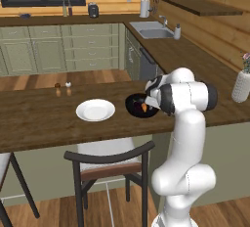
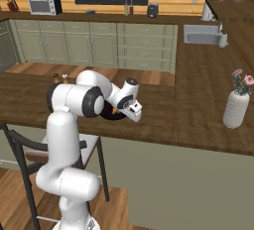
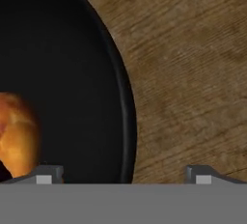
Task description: Pick the chicken drumstick and eggplant from their plates and place them in the bowl. Then put the bowl in the fridge.
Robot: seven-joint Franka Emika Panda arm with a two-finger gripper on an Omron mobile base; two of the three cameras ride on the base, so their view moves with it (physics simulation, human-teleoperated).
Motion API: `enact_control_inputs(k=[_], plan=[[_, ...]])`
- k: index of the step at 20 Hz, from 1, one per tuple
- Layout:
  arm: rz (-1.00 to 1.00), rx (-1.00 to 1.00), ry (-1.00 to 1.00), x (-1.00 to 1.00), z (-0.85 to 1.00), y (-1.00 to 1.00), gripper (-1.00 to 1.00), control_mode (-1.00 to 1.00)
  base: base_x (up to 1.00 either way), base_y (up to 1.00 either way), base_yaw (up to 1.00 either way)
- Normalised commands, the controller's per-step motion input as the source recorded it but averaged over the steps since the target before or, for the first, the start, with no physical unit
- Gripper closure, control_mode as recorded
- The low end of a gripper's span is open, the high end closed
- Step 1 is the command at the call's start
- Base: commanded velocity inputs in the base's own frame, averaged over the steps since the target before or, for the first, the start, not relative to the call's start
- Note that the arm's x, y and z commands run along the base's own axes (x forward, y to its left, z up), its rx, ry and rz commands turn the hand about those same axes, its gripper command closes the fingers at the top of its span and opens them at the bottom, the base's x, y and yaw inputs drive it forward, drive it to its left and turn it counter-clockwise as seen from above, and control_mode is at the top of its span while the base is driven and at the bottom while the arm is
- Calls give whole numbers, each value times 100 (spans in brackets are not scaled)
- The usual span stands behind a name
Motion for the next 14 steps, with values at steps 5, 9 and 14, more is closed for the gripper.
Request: enact_control_inputs(k=[5, 9, 14], plan=[[-6, 0, -1, 0, -15, 2, 100, -100, 0, 0, 0], [-7, 0, -4, 2, -1, 24, 100, -100, 0, 0, 0], [-10, 0, -2, 4, 0, 36, 100, -100, 0, 0, 0]])
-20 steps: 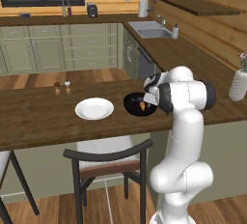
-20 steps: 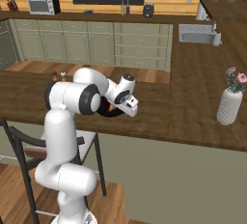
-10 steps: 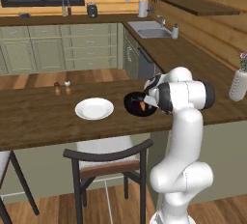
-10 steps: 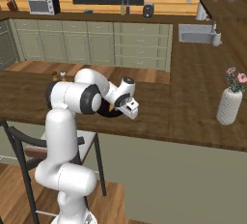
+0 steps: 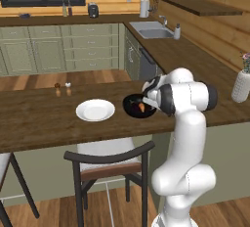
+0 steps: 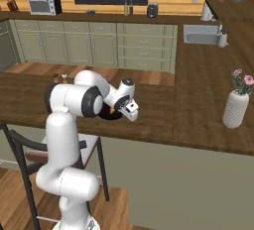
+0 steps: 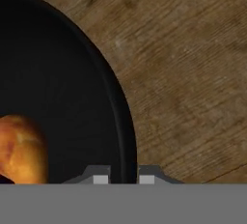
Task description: Pick the chicken drumstick and eggplant from their plates and place them in the bowl. Then put the bowl in the fridge.
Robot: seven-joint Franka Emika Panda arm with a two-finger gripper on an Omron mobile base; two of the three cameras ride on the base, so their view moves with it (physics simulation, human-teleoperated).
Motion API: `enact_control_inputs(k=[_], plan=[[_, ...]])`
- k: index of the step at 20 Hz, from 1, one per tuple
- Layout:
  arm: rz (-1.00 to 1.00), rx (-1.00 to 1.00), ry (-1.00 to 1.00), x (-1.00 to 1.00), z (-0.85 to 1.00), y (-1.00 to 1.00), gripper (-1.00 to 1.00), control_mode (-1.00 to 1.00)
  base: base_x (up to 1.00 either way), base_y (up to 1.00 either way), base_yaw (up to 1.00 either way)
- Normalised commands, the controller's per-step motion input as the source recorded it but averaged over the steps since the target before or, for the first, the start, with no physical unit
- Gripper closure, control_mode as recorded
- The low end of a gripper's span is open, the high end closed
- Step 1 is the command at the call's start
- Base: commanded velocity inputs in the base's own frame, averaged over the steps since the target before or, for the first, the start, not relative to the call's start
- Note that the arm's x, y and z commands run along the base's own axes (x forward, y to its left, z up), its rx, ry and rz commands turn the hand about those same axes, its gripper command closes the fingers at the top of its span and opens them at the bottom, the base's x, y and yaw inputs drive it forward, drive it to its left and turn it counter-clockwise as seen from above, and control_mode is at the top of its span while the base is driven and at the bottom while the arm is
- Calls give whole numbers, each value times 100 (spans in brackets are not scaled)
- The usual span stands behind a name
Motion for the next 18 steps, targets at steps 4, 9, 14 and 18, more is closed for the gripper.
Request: enact_control_inputs(k=[4, 9, 14, 18], plan=[[-14, -1, -1, -2, 31, 12, 100, -100, 0, 0, 0], [-6, 0, 0, -38, 100, 20, 100, -100, 0, 0, 0], [-7, 0, 1, -53, 100, 30, 100, -100, 0, 0, 0], [-12, 0, 5, -60, 100, 34, 100, -100, 0, 0, 0]])
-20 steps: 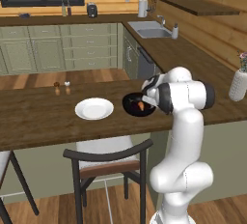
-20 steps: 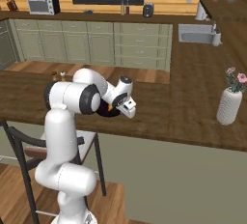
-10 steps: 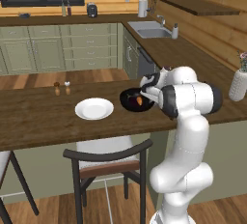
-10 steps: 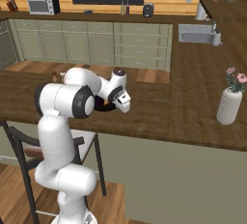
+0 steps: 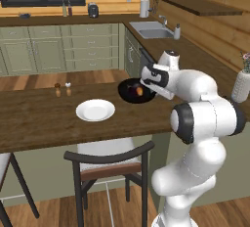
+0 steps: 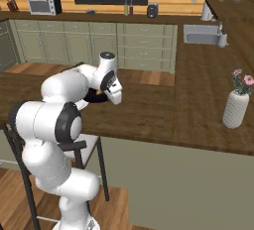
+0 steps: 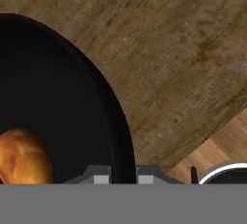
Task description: Pick the chicken drumstick and eggplant from their plates and place them in the bowl. Then put the bowl in the fridge.
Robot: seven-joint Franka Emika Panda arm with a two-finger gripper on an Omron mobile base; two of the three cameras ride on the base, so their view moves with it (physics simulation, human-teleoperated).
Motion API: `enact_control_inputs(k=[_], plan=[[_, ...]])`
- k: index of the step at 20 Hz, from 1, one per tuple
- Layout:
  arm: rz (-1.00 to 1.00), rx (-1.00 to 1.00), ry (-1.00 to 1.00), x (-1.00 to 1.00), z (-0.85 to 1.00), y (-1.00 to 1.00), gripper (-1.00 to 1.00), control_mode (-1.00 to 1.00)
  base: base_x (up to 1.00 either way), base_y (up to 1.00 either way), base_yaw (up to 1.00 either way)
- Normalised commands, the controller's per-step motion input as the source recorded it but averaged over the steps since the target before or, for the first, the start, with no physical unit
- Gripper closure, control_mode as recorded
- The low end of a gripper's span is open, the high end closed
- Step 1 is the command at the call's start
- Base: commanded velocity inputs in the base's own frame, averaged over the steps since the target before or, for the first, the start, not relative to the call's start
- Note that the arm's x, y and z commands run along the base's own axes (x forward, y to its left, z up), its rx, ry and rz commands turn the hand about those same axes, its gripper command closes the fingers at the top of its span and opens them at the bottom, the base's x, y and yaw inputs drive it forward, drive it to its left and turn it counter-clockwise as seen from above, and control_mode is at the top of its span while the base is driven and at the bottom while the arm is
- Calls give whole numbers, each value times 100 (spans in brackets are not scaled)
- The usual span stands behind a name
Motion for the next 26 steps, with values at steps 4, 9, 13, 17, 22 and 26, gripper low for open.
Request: enact_control_inputs(k=[4, 9, 13, 17, 22, 26], plan=[[-24, 7, 1, -87, 100, 0, 100, -100, 0, 0, 0], [-28, 10, -3, -98, 100, 0, 100, -100, 0, 0, 0], [-37, 10, -10, -96, 100, 0, 100, -100, 0, 0, 0], [-33, 1, -9, -99, 87, 0, 100, -100, 0, 0, 0], [-19, 0, -15, -100, 12, 1, 100, -100, 0, 0, 0], [-18, 8, -1, -100, 17, 1, 100, -100, 0, 0, 0]])
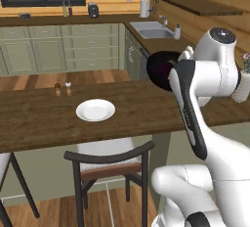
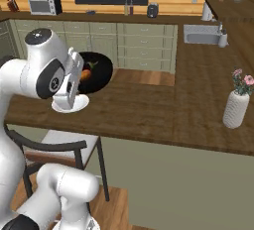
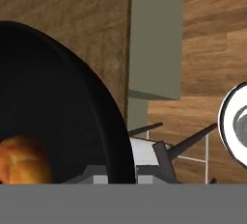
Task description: Pick the chicken drumstick and eggplant from their plates and place them in the bowl. Then put the bowl in the fridge.
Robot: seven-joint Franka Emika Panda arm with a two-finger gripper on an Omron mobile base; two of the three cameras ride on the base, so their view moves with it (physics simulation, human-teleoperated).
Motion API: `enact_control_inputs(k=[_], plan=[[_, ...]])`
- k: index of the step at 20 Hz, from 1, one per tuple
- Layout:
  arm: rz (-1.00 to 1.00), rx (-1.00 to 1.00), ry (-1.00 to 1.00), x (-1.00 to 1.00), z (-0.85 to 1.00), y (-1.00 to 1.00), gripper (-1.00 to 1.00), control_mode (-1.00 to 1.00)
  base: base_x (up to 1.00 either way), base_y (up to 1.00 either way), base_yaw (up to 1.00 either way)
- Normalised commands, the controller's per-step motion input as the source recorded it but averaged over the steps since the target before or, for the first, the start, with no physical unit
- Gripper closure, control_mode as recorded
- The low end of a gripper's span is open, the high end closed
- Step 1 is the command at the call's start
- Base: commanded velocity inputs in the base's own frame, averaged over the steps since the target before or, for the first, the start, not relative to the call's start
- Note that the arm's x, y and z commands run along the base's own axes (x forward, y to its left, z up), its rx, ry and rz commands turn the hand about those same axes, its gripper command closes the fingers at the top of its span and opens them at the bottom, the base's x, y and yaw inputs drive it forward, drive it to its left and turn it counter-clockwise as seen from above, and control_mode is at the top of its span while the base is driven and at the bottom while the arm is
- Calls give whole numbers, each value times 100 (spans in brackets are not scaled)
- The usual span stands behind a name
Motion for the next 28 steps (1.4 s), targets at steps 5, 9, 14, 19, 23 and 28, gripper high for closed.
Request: enact_control_inputs(k=[5, 9, 14, 19, 23, 28], plan=[[-6, 1, -1, -100, 0, 6, 100, -100, 0, 0, 0], [5, 2, 0, -100, 0, 6, 100, -100, 0, 0, 0], [19, 0, -1, -76, -12, 5, 100, -100, 0, 0, 0], [-7, -1, 3, -27, -24, -20, 100, -100, 0, 0, 0], [-13, -5, 8, -3, -30, -12, 100, -100, 0, 0, 0], [0, 0, 2, 2, -3, 0, 100, -100, 0, 0, 0]])
